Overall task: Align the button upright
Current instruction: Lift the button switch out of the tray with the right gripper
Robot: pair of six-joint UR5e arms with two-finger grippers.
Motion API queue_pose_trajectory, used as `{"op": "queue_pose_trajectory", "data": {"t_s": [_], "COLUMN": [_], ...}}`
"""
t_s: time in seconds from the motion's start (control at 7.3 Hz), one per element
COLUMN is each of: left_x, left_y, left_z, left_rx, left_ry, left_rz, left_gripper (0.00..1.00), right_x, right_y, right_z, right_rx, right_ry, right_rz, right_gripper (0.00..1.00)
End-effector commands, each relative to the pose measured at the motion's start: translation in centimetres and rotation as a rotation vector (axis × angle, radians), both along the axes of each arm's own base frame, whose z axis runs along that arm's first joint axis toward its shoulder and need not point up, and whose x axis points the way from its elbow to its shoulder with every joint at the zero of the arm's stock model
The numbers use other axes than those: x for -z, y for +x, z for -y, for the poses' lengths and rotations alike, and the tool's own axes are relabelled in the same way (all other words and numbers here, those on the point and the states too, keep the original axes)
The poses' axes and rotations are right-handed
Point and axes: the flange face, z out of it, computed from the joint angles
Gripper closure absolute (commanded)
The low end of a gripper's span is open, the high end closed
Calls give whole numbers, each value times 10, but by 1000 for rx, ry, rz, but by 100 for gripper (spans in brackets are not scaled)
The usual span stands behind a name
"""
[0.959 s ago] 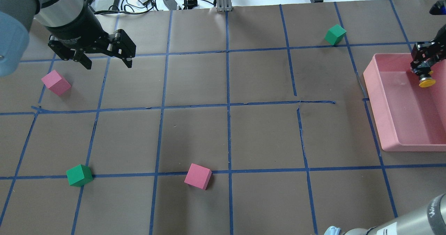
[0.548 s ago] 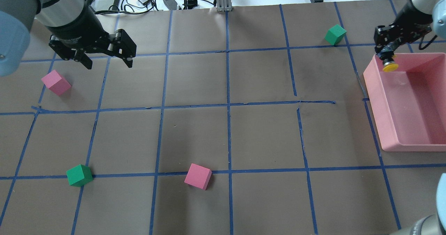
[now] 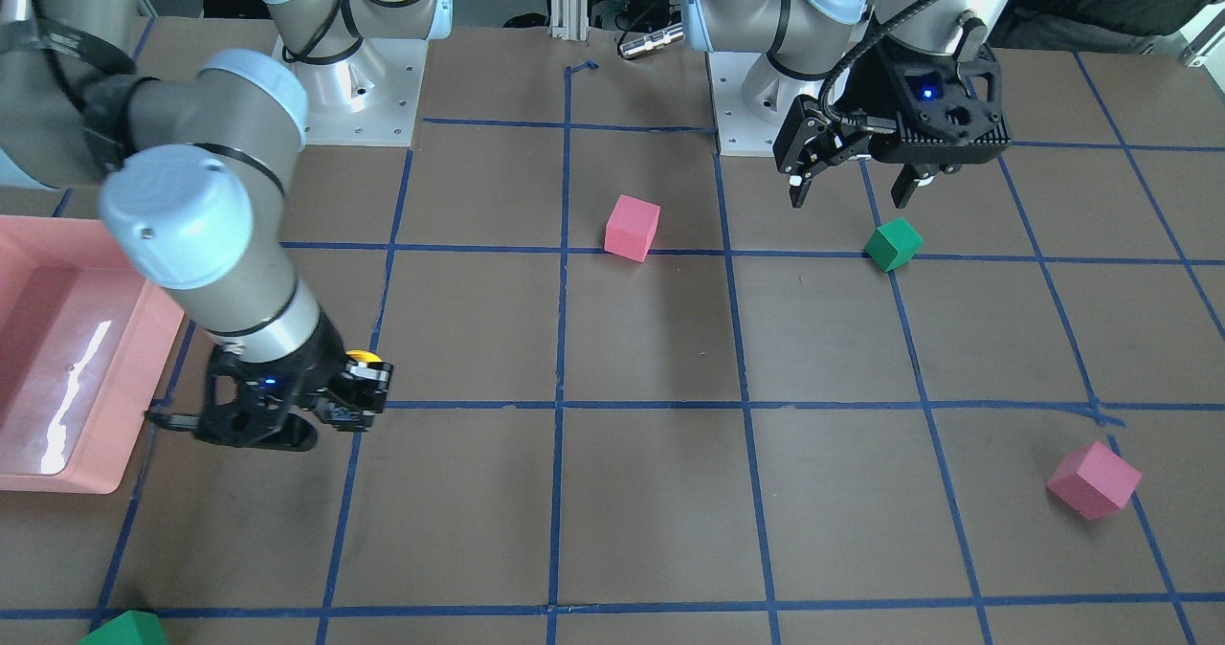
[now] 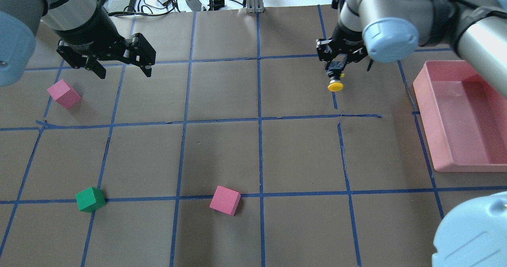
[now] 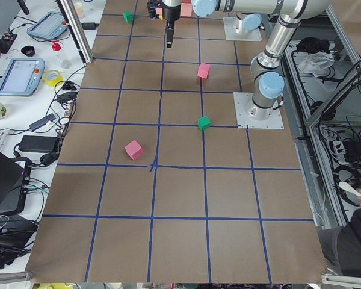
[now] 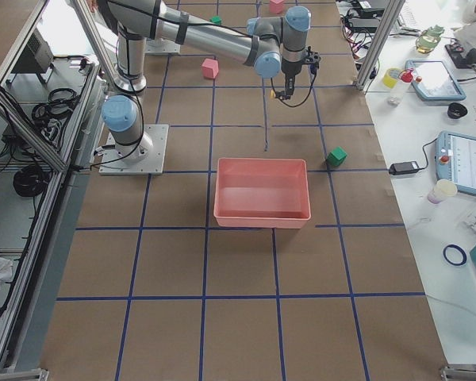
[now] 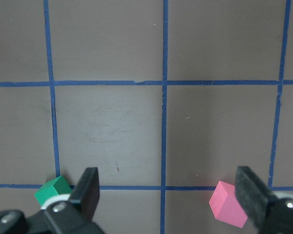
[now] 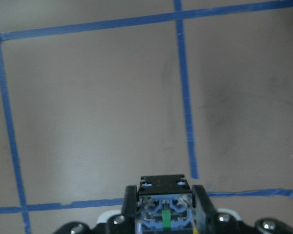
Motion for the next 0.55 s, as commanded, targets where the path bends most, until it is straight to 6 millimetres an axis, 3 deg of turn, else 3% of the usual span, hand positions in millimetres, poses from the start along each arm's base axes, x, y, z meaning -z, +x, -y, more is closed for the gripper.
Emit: {"op": "queue_pose_trajectory", "data": {"t_s": [0.0,0.14,0.41], "left_x": [1,1,5], "left_y": [1,2,2], "left_z": [0,1,4], "left_rx": [-3,-4,-4], "left_ry": [1,-1,1], "left_rz": [1,1,1], "left_gripper": [0,0,0], "right_x": [47,63,75], "right_y": [104,138,173], "right_z": [-17,-27,-39], "right_rx": [48,16,-21], "right_ry": [-13,-14,-1], "right_rz": [28,31,30], "right_gripper": [100,100,100]}}
